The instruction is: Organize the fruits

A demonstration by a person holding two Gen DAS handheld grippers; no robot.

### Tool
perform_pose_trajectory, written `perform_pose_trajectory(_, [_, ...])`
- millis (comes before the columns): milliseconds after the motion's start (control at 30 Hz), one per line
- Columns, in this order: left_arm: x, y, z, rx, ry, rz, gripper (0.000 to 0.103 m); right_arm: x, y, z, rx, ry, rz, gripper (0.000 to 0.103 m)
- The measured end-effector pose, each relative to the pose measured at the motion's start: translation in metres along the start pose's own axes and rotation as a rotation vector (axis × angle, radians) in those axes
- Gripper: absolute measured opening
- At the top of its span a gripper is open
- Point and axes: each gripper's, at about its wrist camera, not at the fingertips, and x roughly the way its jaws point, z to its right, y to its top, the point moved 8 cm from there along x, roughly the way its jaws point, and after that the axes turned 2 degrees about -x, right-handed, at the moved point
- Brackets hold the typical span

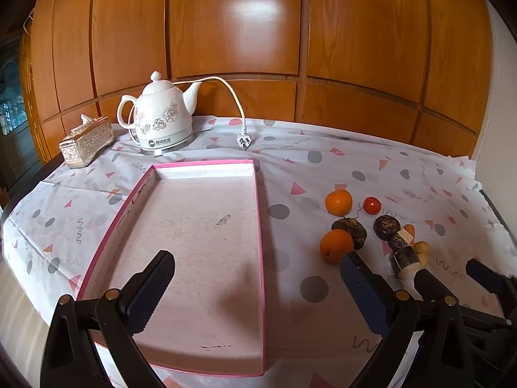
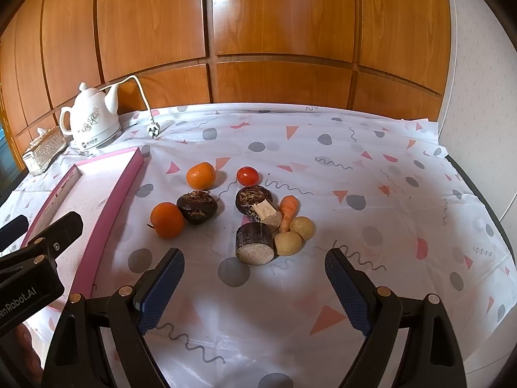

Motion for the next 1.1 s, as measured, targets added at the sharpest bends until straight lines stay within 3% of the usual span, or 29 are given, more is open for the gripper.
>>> perform_pose_trajectory(1100, [-0.0021,-0.0016,0.0074,0.007,-0.014,-0.002,0.103,-0.0024,0.0006,0.0037,0.003,-0.005,0.015,0.090])
